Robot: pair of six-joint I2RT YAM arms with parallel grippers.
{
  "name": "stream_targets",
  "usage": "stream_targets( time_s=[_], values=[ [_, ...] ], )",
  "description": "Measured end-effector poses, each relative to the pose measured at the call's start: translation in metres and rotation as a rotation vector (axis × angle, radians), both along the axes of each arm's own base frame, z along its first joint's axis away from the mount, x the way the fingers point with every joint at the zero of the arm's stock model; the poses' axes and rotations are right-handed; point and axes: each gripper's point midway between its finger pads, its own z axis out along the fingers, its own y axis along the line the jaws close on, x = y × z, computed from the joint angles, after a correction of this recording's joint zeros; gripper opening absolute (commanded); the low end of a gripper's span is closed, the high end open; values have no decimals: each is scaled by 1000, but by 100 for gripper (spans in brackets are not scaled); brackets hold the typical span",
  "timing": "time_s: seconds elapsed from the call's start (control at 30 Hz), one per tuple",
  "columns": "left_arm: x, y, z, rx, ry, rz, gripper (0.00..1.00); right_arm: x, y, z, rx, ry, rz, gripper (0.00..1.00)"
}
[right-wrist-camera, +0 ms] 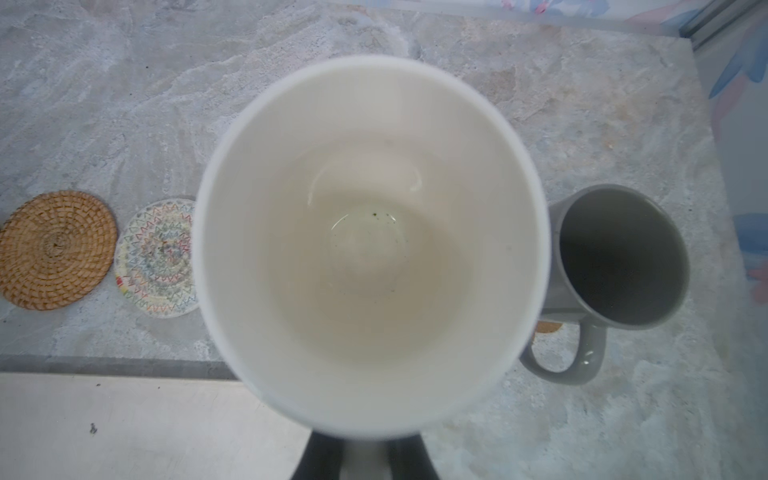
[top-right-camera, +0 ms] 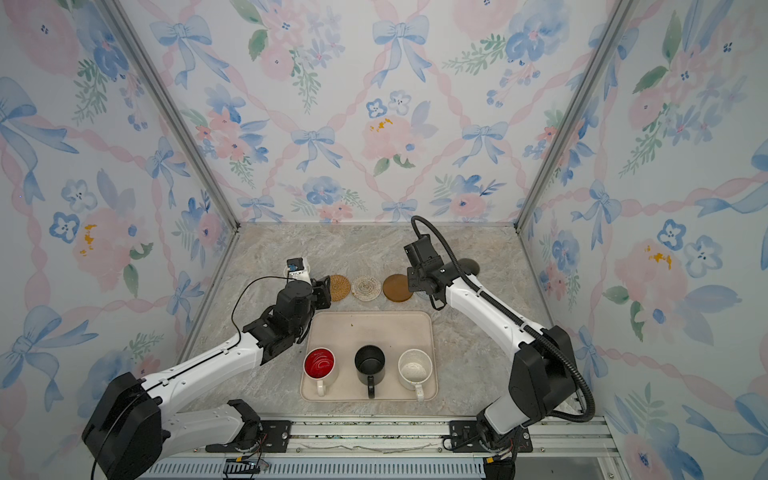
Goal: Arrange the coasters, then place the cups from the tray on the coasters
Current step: 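Lift and carry the white mug with the right gripper toward the grey mug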
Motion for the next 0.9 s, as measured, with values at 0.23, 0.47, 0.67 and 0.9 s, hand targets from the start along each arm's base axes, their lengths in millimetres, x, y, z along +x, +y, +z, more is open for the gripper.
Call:
stream_targets(
  time_s=[0.23,0.47,0.67,0.9],
  values=[
    [-1,1,3,-5,-7,0,48,11,-19,-5,-7,7,-45,0],
    [-1,1,3,-5,-6,0,48,19,-20,-23,-2,38,-55,0],
    [-1,1,3,-5,-6,0,48,22,-19,-42,4,80,-67,0],
    [-1,1,3,-5,-6,0,48,27,-16,-61,10,112,-80,0]
  ],
)
